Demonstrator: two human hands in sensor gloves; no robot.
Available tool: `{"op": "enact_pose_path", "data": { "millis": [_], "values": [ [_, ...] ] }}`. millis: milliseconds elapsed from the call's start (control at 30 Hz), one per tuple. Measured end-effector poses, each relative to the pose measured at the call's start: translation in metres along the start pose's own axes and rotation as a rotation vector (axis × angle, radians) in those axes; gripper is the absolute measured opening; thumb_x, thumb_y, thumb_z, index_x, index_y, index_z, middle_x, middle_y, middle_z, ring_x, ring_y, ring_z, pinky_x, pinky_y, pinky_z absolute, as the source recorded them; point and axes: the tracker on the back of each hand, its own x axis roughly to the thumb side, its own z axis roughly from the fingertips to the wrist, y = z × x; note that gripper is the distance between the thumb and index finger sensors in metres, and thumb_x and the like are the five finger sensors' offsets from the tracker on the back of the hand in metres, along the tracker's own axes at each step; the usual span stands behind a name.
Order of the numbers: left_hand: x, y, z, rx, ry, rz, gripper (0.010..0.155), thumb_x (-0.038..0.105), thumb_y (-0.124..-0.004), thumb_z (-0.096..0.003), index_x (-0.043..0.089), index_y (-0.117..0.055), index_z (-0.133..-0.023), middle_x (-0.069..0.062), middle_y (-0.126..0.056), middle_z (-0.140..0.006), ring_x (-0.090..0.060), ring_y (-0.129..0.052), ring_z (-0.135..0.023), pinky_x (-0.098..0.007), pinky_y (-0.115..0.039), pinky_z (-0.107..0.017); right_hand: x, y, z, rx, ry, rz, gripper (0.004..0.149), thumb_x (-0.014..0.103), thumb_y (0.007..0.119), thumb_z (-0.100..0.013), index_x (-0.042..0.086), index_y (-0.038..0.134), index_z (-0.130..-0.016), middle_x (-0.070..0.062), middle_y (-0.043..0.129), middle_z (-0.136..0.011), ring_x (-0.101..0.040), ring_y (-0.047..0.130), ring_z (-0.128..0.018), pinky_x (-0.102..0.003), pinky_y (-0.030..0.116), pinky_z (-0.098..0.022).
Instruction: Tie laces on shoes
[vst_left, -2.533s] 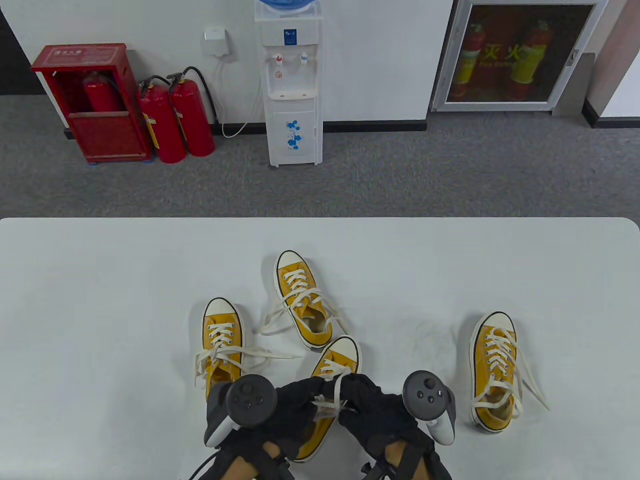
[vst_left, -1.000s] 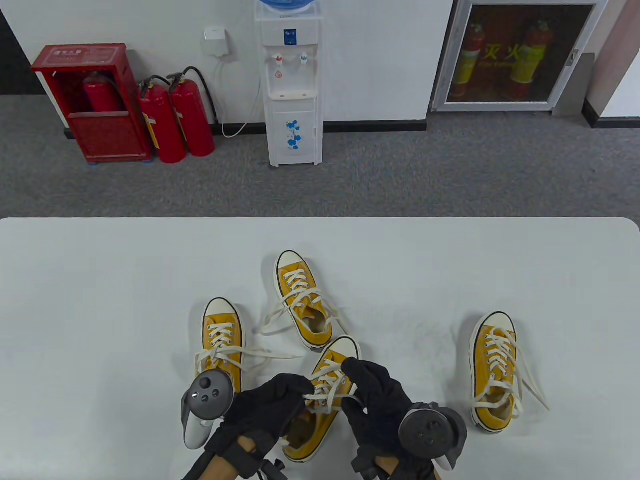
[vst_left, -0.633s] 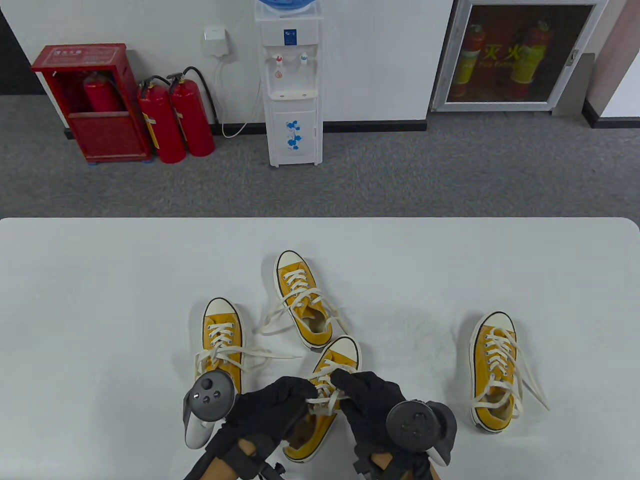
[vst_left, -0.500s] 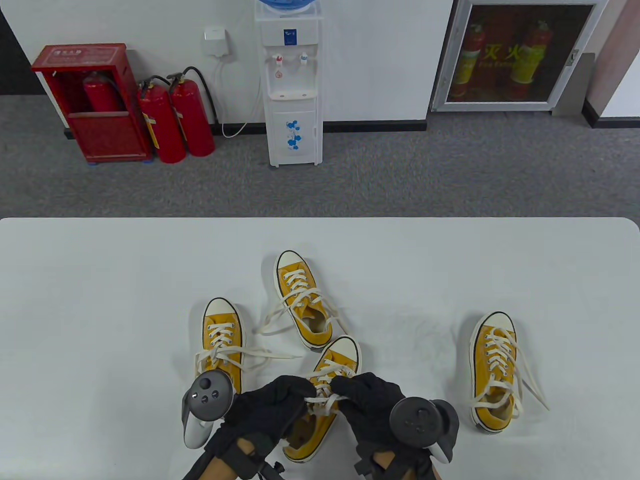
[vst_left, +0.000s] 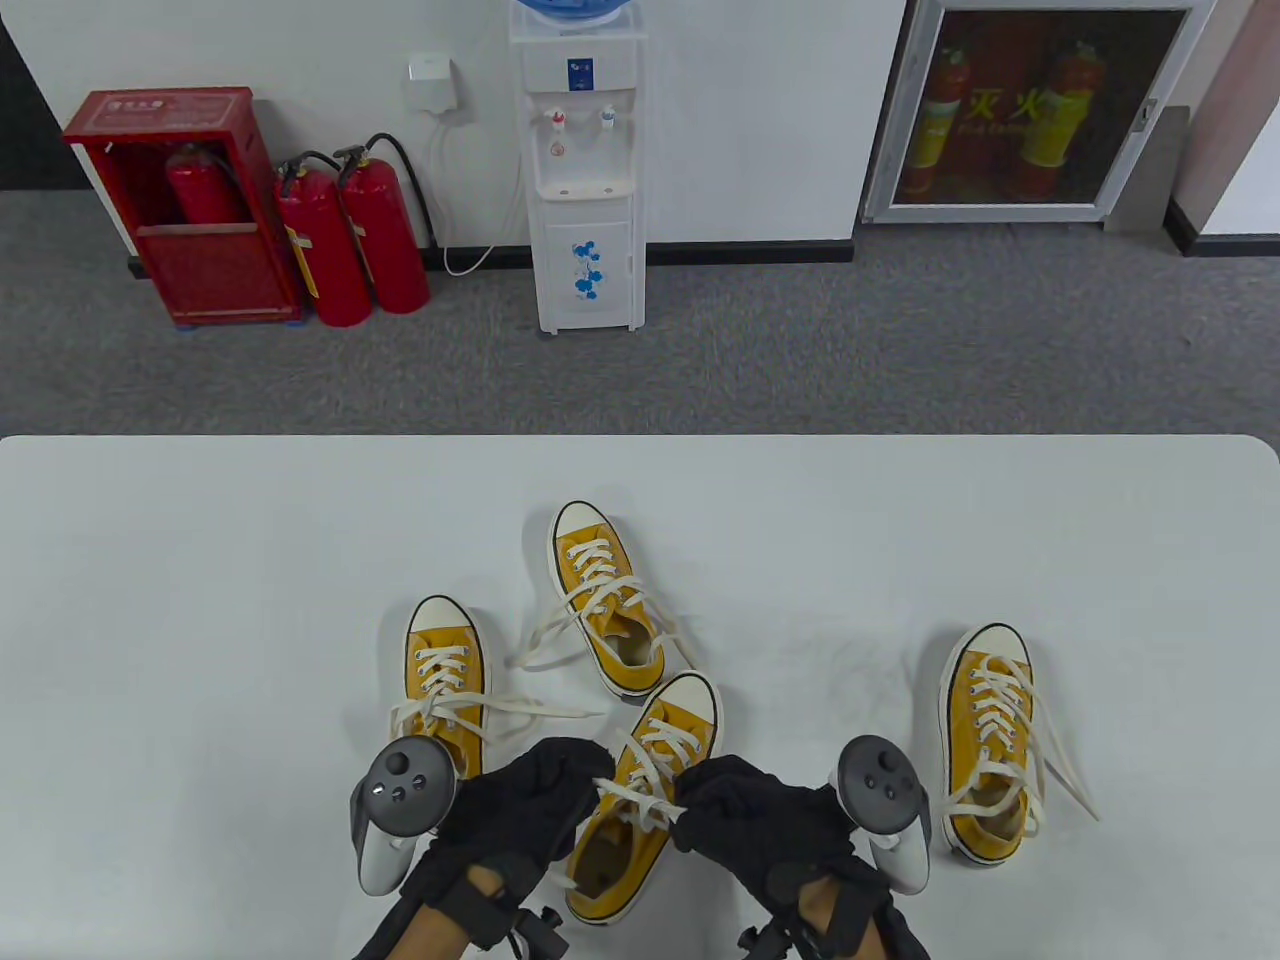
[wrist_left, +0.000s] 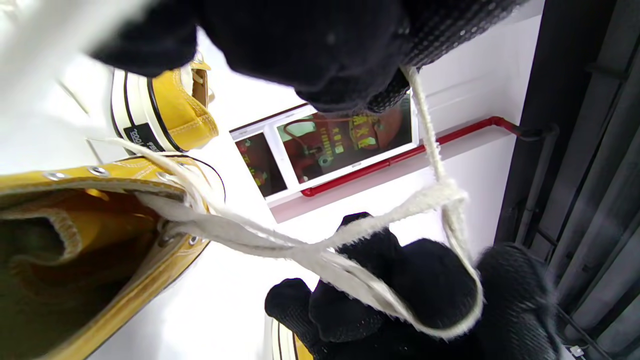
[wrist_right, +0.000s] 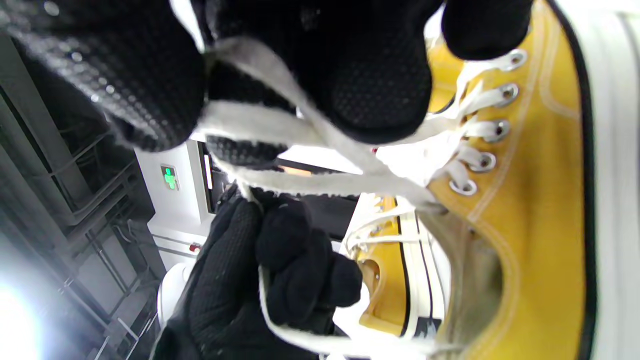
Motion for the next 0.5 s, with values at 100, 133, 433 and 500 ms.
{"op": "enact_pose_path", "data": {
  "millis": [100,133,433,500],
  "values": [
    [-0.002,0.002,0.0,0.005,0.009,-0.002,0.042,0.041,-0.072,-0.0515,0.027,-0.079,-0.091,0.003,-0.097,-0.063,-0.011,-0.097,-0.019,-0.045,-0.088,-0.032,0.006,0.003,0.001,-0.022,-0.027,0.172,0.049,0.051,0.096,-0.036,0.014,0.088,-0.067,-0.009,0.071,-0.093,-0.024,0.087,-0.066,-0.064,0.058,-0.064],
    [-0.002,0.002,0.0,0.011,0.012,-0.005,0.042,0.04,-0.072,-0.0514,0.027,-0.079,-0.091,0.003,-0.097,-0.063,-0.011,-0.097,-0.019,-0.045,-0.088,-0.032,0.007,0.002,0.001,-0.053,-0.03,0.205,0.045,0.046,0.096,-0.038,0.015,0.088,-0.069,-0.009,0.072,-0.092,-0.023,0.088,-0.065,-0.062,0.061,-0.064],
    [-0.004,0.006,-0.001,0.023,0.026,-0.036,0.043,0.041,-0.073,-0.0513,0.026,-0.08,-0.091,0.003,-0.097,-0.063,-0.011,-0.097,-0.018,-0.045,-0.088,-0.031,0.019,-0.006,0.01,-0.328,-0.134,0.458,0.038,0.028,0.088,-0.043,0.016,0.09,-0.079,-0.014,0.087,-0.085,-0.015,0.105,-0.045,-0.053,0.081,-0.058],
    [-0.003,0.007,-0.001,0.027,0.022,-0.045,0.043,0.041,-0.073,-0.0512,0.026,-0.08,-0.09,0.003,-0.097,-0.062,-0.011,-0.097,-0.018,-0.044,-0.089,-0.031,0.023,-0.006,0.011,-0.357,-0.155,0.482,0.039,0.026,0.087,-0.042,0.017,0.092,-0.079,-0.014,0.091,-0.082,-0.013,0.108,-0.041,-0.053,0.083,-0.057]
  ]
}}
